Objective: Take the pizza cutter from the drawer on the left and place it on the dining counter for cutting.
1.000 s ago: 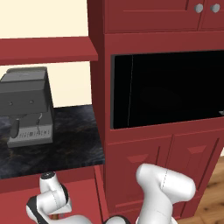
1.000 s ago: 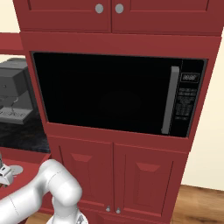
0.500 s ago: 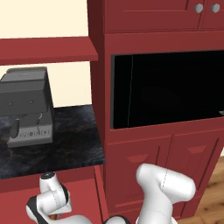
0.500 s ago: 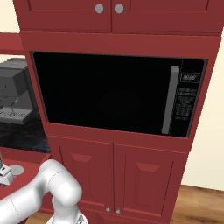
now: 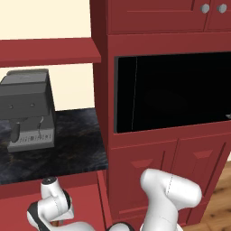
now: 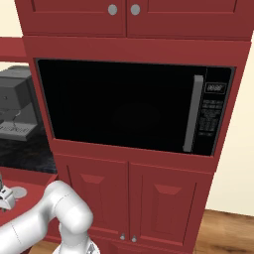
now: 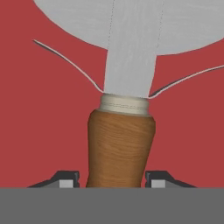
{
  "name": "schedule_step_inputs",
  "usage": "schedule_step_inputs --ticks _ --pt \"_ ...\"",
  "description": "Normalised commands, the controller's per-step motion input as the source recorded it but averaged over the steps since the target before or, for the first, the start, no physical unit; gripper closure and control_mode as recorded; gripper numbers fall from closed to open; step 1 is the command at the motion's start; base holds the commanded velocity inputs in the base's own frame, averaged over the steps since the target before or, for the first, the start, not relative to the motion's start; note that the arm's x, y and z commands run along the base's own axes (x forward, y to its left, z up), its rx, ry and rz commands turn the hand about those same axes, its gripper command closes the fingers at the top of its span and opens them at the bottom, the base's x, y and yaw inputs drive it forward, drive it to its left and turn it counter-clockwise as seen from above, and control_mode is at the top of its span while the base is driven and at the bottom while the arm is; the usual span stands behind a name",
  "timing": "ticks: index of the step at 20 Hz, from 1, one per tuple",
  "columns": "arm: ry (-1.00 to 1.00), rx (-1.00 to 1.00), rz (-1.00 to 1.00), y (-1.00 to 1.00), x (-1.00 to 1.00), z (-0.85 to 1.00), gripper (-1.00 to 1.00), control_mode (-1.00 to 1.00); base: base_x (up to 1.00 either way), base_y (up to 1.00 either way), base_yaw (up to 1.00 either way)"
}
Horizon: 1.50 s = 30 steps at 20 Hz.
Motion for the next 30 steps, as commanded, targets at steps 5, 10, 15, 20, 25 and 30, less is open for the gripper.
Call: schedule_step_inputs --ticks 5,10,15,20,25,30 --pt "0.02 0.00 0.02 0.01 -0.25 0.40 1.00 -1.00 0.00 0.00 0.00" --pt "0.00 0.00 0.00 0.05 -0.53 0.64 1.00 -1.00 0.00 0.00 0.00" --pt "-0.01 -0.01 0.00 0.00 -0.58 0.66 1.00 -1.00 0.00 0.00 0.00" --pt "-0.08 0.00 0.00 0.00 -0.17 0.82 1.00 -1.00 0.00 0.00 0.00" --pt "-0.03 0.00 0.00 -0.02 -0.04 0.81 1.00 -1.00 0.00 0.00 0.00" --pt "-0.03 0.00 0.00 -0.21 -0.09 0.83 1.00 -1.00 0.00 0.00 0.00"
